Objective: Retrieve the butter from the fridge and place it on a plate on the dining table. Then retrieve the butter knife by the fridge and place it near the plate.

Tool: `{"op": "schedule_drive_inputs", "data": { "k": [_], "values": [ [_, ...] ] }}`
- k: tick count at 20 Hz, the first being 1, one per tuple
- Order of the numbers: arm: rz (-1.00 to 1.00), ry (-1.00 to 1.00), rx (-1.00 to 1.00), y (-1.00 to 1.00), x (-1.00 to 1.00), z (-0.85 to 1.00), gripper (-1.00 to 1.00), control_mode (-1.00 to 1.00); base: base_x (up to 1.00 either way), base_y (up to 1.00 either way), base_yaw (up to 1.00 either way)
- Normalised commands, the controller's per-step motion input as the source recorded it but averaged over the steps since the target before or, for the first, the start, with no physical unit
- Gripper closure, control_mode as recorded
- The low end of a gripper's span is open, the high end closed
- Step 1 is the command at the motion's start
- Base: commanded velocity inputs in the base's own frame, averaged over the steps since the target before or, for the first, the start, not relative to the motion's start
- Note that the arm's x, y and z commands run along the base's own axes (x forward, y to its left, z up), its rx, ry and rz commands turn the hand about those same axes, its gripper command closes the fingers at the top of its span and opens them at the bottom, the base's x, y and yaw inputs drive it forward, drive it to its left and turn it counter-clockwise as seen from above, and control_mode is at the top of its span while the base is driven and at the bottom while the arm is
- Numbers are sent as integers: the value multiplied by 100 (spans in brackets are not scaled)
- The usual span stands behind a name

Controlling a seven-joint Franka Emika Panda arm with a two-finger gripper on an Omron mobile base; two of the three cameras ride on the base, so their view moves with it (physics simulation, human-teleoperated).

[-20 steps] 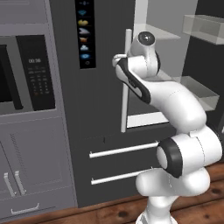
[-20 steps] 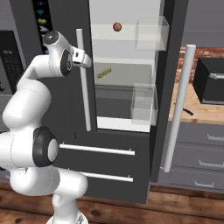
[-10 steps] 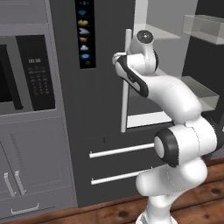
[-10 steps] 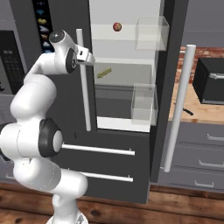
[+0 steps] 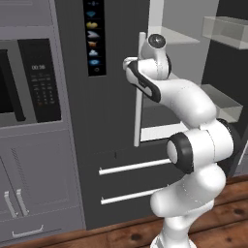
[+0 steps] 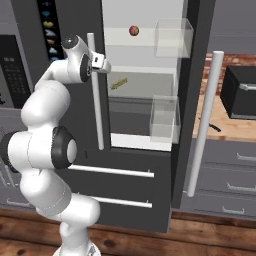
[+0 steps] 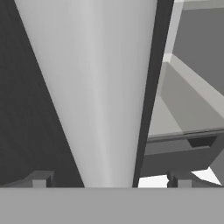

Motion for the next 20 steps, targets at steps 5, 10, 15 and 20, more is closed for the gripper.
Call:
{"op": "schedule_drive_inputs", "data": {
  "k": [5, 10, 15, 20],
  "values": [
    [0, 0, 0, 0, 24, -3, -100, -100, 0, 0, 0],
    [0, 0, 0, 0, 20, 0, -100, -100, 0, 0, 0],
    [0, 0, 0, 0, 3, 0, 100, -100, 0, 0, 0],
    [0, 0, 0, 0, 0, 0, 100, -100, 0, 0, 0]
  ]
}}
